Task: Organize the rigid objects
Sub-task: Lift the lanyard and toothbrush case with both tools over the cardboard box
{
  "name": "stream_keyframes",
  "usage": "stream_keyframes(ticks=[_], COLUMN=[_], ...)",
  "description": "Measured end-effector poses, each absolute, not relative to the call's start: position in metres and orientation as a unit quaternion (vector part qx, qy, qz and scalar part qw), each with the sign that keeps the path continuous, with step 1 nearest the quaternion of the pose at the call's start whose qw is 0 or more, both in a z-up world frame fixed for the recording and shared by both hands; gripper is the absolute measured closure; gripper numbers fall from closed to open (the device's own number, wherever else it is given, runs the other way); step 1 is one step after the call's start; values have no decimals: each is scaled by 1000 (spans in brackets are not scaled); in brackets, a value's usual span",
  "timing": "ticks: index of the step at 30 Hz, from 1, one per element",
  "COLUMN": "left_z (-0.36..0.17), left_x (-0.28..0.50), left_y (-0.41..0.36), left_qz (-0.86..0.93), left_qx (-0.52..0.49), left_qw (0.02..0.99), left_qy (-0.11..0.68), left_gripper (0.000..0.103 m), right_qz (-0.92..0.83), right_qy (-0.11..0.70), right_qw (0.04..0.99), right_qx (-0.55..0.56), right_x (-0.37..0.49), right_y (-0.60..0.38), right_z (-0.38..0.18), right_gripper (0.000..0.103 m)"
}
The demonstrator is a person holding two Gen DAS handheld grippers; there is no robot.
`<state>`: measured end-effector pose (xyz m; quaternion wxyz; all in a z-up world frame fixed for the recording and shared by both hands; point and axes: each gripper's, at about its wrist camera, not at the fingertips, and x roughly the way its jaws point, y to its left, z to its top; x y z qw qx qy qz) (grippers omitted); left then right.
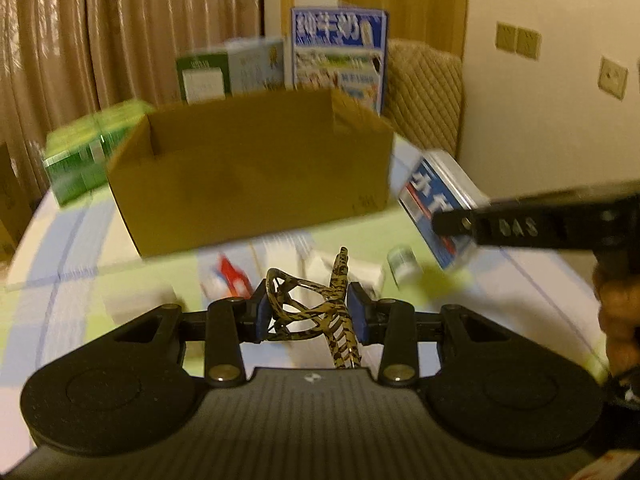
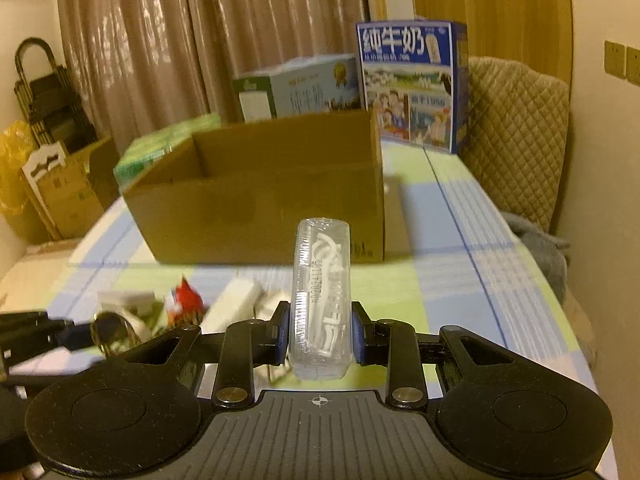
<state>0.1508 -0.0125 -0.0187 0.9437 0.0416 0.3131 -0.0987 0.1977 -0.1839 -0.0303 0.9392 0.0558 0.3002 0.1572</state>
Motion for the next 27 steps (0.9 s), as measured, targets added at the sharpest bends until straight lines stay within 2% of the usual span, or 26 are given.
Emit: stream_keyframes(ticks=[12, 20, 27], left_z=[44, 29, 9], left_x=[261, 322, 352], left_y=[29, 60, 97], left_qz=[-67, -54, -47], left_qx=[32, 5, -72], left_qw=[971, 970, 960], left_qy=[225, 236, 266], left_gripper=[69, 69, 69], right_qz=[167, 180, 178], right_qy=[231, 230, 253], right_qw=[956, 955, 949], right_qx=[66, 56, 68], right_x=[281, 344, 376], right_y=[-175, -148, -147], right_z=[26, 17, -7], right_gripper=[76, 76, 76])
